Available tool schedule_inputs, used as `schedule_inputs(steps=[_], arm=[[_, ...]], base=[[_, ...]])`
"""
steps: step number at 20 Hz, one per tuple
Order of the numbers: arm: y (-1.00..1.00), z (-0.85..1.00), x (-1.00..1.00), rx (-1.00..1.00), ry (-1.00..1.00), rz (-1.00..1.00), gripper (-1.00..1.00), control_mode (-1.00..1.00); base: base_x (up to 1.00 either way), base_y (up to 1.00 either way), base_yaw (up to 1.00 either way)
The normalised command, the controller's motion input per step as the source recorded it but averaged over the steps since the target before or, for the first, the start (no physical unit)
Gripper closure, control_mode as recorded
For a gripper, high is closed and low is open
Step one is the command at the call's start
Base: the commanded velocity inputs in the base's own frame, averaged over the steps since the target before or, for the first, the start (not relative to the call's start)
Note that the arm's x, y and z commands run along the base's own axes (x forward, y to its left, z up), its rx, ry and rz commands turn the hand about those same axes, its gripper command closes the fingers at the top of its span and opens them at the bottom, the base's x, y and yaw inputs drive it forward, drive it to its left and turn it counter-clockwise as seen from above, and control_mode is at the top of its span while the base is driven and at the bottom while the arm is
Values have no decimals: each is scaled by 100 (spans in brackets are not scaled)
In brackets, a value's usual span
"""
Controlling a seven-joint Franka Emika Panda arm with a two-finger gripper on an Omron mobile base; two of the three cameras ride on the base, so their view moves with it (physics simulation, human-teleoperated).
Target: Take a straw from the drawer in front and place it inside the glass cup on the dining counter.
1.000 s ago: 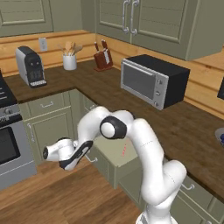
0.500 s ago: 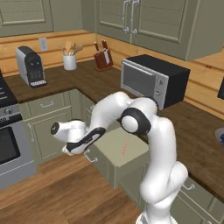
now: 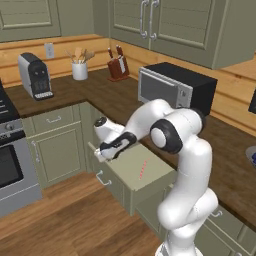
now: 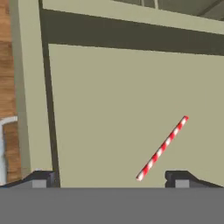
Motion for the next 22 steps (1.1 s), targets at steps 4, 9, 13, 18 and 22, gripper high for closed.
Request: schedule_inputs(steps=[4, 9, 13, 18, 22], arm=[[-34, -43, 25, 19, 20, 0, -100, -100], [-15, -58, 21, 15, 16, 0, -100, -100], [-5, -58, 26, 14, 13, 0, -100, -100], [2, -48, 3, 11, 6, 0, -100, -100], [39, -40, -15, 8, 2, 0, -100, -100]], base=[[0, 0, 0], [0, 0, 0], [0, 0, 0], [0, 0, 0], [0, 0, 0]])
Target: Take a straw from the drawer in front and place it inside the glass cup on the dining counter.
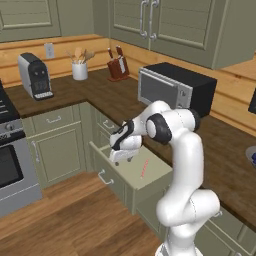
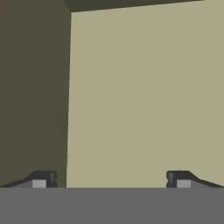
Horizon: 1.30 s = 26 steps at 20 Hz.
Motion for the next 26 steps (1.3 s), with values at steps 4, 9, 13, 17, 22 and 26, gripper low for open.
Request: schedule_inputs(steps=[4, 9, 13, 17, 22, 26], arm=[[94, -24, -46, 1, 0, 0, -100, -100], [100, -11, -44, 0, 1, 0, -100, -100], [100, -1, -26, 0, 2, 0, -100, -100], [29, 13, -7, 0, 0, -6, -100, -100], [-50, 29, 0, -1, 0, -24, -100, -100], [-89, 18, 0, -2, 0, -25, -100, -100]], base=[[0, 0, 0], [0, 0, 0], [0, 0, 0], [0, 0, 0], [0, 0, 0], [0, 0, 0]])
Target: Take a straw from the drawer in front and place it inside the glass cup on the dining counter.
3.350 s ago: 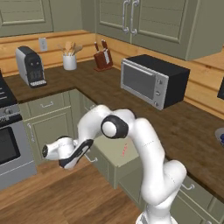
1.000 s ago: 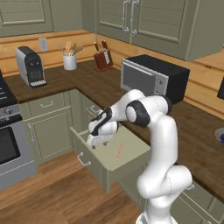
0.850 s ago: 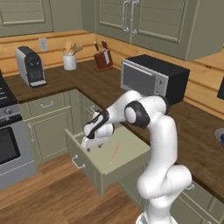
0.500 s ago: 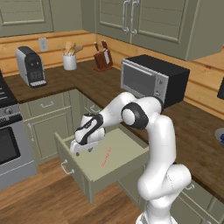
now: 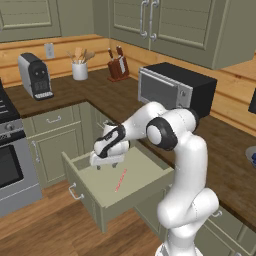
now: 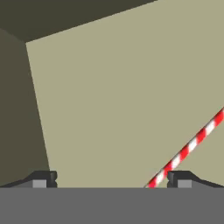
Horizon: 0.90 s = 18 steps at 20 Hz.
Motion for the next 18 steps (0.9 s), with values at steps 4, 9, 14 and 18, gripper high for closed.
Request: schedule_inputs(steps=[4, 9, 14, 18], arm=[[-84, 0, 0, -3, 0, -22, -100, -100], [-57, 0, 0, -4, 0, -15, -100, -100], [-19, -8, 0, -5, 0, -11, -100, -100], [0, -27, 0, -2, 0, -6, -100, -100]], base=[[0, 0, 0], [0, 0, 0], [0, 0, 0], [0, 0, 0]])
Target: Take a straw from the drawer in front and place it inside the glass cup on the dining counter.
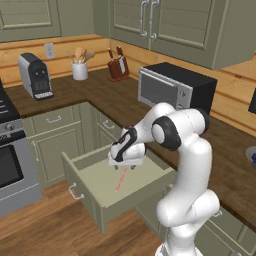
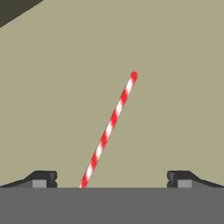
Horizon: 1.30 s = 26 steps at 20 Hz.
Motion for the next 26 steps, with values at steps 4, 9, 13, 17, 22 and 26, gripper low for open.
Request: schedule_inputs(steps=[4, 9, 13, 17, 22, 26], arm=[[0, -31, 8, -2, 1, -5, -100, -100], [0, -31, 29, -5, 0, -4, -100, -100], [0, -27, 34, -4, 0, -3, -100, -100], [0, -23, 36, 0, 1, -2, -100, -100], [0, -31, 26, 0, 5, -2, -100, -100], [0, -35, 9, 0, 7, -3, -100, -100]], base=[[0, 0, 0], [0, 0, 0], [0, 0, 0], [0, 0, 0], [0, 0, 0], [0, 0, 0]])
